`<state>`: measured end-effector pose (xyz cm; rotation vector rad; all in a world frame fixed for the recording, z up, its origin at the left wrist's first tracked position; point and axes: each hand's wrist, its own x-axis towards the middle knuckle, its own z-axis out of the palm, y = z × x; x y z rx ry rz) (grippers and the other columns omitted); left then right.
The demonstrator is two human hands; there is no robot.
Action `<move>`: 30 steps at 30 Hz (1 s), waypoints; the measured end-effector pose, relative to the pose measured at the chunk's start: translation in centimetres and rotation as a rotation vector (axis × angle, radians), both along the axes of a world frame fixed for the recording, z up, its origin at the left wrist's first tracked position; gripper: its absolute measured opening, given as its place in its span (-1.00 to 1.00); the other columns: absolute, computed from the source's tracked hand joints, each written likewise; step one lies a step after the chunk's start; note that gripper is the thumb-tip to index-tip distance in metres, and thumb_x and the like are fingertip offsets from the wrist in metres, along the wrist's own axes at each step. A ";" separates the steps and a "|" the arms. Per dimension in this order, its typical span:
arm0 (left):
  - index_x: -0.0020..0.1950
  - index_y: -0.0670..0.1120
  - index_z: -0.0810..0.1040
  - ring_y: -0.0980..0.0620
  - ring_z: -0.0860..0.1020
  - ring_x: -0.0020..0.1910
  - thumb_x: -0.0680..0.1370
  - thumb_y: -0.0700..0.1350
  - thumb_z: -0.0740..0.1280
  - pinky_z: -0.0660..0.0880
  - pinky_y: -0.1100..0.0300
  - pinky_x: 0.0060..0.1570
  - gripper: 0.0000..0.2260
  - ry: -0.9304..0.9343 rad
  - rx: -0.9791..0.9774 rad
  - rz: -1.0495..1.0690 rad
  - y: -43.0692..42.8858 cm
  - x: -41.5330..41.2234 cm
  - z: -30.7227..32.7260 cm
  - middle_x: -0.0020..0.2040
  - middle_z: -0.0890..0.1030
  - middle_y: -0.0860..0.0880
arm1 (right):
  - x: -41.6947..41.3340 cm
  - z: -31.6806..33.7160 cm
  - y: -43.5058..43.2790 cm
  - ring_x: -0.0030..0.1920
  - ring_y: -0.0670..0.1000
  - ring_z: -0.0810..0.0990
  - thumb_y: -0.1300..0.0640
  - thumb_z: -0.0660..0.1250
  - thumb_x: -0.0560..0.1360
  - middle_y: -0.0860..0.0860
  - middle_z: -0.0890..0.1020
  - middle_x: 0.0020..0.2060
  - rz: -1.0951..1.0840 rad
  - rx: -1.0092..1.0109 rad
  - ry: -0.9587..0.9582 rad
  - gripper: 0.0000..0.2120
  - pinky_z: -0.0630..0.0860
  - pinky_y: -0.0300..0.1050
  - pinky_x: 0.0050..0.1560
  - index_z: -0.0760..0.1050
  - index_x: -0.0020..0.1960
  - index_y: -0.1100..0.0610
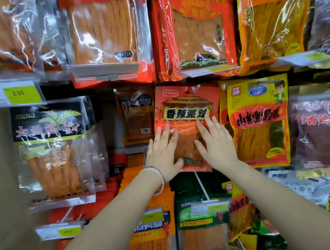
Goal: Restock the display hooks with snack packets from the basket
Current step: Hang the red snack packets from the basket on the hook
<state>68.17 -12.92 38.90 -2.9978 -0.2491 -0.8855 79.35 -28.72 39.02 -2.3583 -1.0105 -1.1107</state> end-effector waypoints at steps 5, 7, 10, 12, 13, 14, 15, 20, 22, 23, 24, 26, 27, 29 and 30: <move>0.53 0.03 -0.22 -0.05 -0.35 0.48 0.52 0.12 0.21 -0.18 -0.14 0.43 -0.24 0.124 0.024 0.038 1.3 2.3 0.4 0.50 -0.37 0.02 | 2.1 0.6 2.2 0.53 0.11 0.04 -0.04 0.07 0.60 0.05 0.01 0.55 -0.092 -0.130 0.151 -0.42 0.18 0.09 0.42 -0.04 0.55 0.02; 0.53 0.03 -0.23 -0.05 -0.35 0.48 0.52 0.12 0.22 -0.18 -0.15 0.43 -0.23 0.160 0.023 0.042 1.8 3.0 0.7 0.51 -0.37 0.01 | 2.1 1.3 2.8 0.53 0.11 0.02 -0.02 0.05 0.61 0.04 -0.02 0.55 -0.114 -0.140 0.215 -0.43 0.23 0.11 0.42 -0.06 0.55 0.01; 0.53 0.03 -0.22 -0.04 -0.34 0.48 0.51 0.12 0.25 -0.13 -0.15 0.43 -0.21 0.206 -0.008 0.020 2.5 3.7 1.3 0.51 -0.37 0.03 | 1.8 2.6 3.0 0.53 0.13 0.04 0.01 0.05 0.62 0.02 -0.07 0.56 -0.099 -0.167 0.368 -0.45 0.24 0.12 0.42 -0.06 0.55 -0.01; 0.54 0.02 -0.17 -0.04 -0.29 0.50 0.51 0.11 0.26 -0.06 -0.15 0.45 -0.22 0.208 -0.026 -0.016 2.7 3.6 1.5 0.52 -0.33 0.03 | 1.1 3.6 2.5 0.49 0.14 0.16 0.02 0.09 0.60 0.02 -0.03 0.55 -0.061 -0.159 0.480 -0.46 0.29 0.10 0.39 0.03 0.54 0.01; 0.54 0.01 -0.13 -0.04 -0.23 0.51 0.51 0.11 0.26 -0.02 -0.14 0.47 -0.24 0.210 -0.040 -0.041 2.7 3.4 1.5 0.53 -0.28 0.02 | 0.5 4.0 2.1 0.47 0.13 0.23 0.02 0.13 0.59 0.04 0.06 0.55 -0.044 -0.128 0.518 -0.47 0.31 0.05 0.37 0.11 0.53 0.02; 0.55 -0.01 -0.08 -0.04 -0.16 0.53 0.52 0.10 0.26 0.03 -0.13 0.47 -0.27 0.212 -0.061 -0.067 2.5 2.9 1.6 0.55 -0.22 0.00 | -0.3 4.3 1.6 0.43 0.12 0.31 0.03 0.16 0.57 0.05 0.20 0.51 -0.021 -0.062 0.540 -0.49 0.34 -0.02 0.35 0.20 0.50 0.04; 0.54 -0.03 -0.02 -0.04 -0.07 0.53 0.53 0.08 0.25 0.07 -0.09 0.46 -0.31 0.208 -0.115 -0.102 2.1 2.2 1.7 0.56 -0.13 -0.03 | -1.2 4.4 1.0 0.37 0.10 0.40 0.05 0.20 0.55 0.06 0.36 0.43 0.007 0.030 0.549 -0.53 0.37 -0.08 0.29 0.29 0.45 0.06; 0.34 -0.08 0.44 -0.03 0.33 0.36 0.52 -0.09 0.30 0.17 0.33 0.29 -0.62 -0.072 -0.430 -0.257 -1.4 -5.1 0.5 0.33 0.43 -0.10 | -8.4 1.7 -2.9 0.01 -0.03 0.55 0.09 0.31 0.52 -0.09 0.59 -0.07 0.165 0.363 0.664 -0.79 0.39 -0.18 0.04 0.52 0.15 0.05; 0.19 -0.10 0.55 0.04 0.46 0.15 0.51 -0.17 0.33 0.23 0.52 0.07 -0.75 -0.213 -0.511 -0.320 -3.0 -9.5 -1.3 0.11 0.54 -0.05 | -11.7 -1.0 -4.5 -0.14 -0.10 0.52 0.13 0.32 0.51 -0.16 0.54 -0.20 0.253 0.434 0.722 -0.87 0.41 -0.17 0.00 0.53 0.06 0.04; 0.13 -0.09 0.57 0.15 0.49 0.04 0.50 -0.22 0.34 0.25 0.56 -0.04 -0.79 -0.251 -0.582 -0.333 -3.8 -11.9 -2.9 0.03 0.53 -0.01 | -13.4 -2.9 -5.3 -0.17 -0.09 0.52 0.17 0.33 0.51 -0.14 0.53 -0.22 0.296 0.471 0.755 -0.89 0.42 -0.14 -0.02 0.52 0.02 0.04; 0.08 -0.08 0.58 0.29 0.49 -0.06 0.50 -0.26 0.33 0.28 0.58 -0.11 -0.81 -0.254 -0.690 -0.317 -4.7 -14.4 -4.6 -0.02 0.53 0.01 | -15.3 -4.9 -6.0 -0.18 -0.06 0.52 0.21 0.33 0.51 -0.11 0.53 -0.23 0.325 0.496 0.804 -0.89 0.43 -0.12 -0.02 0.51 0.01 0.04; 0.05 -0.16 0.57 0.37 0.50 -0.19 0.50 -0.37 0.28 0.32 0.58 -0.20 -0.80 -0.172 -0.919 -0.238 -6.3 -19.4 -9.5 -0.07 0.53 0.02 | -19.3 -9.7 -7.4 -0.18 -0.10 0.51 0.28 0.30 0.51 -0.09 0.52 -0.23 0.355 0.484 0.928 -0.85 0.42 -0.19 -0.01 0.50 0.02 0.08; 0.06 -0.22 0.57 0.33 0.50 -0.23 0.51 -0.39 0.26 0.33 0.57 -0.22 -0.80 -0.096 -1.009 -0.184 -7.3 -21.7 -12.1 -0.10 0.54 0.01 | -21.3 -12.2 -8.1 -0.21 -0.16 0.49 0.33 0.28 0.51 -0.08 0.50 -0.24 0.369 0.464 1.002 -0.84 0.40 -0.28 -0.05 0.49 0.05 0.14; -0.03 -0.27 0.62 0.20 0.49 -0.28 0.53 -0.38 0.24 0.34 0.55 -0.27 -0.84 0.079 -1.238 0.000 -9.2 -27.0 -18.2 -0.19 0.56 0.01 | -25.5 -17.6 -9.6 -0.30 -0.20 0.44 0.38 0.26 0.51 -0.04 0.46 -0.30 0.354 0.415 1.179 -0.82 0.36 -0.41 -0.19 0.48 0.09 0.23; -0.17 -0.24 0.65 0.14 0.50 -0.30 0.56 -0.37 0.21 0.35 0.53 -0.29 -0.76 0.136 -1.388 0.147 -10.0 -30.1 -20.9 -0.26 0.58 0.03 | -27.7 -20.3 -10.4 -0.33 -0.19 0.42 0.39 0.26 0.51 -0.04 0.45 -0.33 0.335 0.373 1.265 -0.82 0.35 -0.43 -0.25 0.48 0.09 0.24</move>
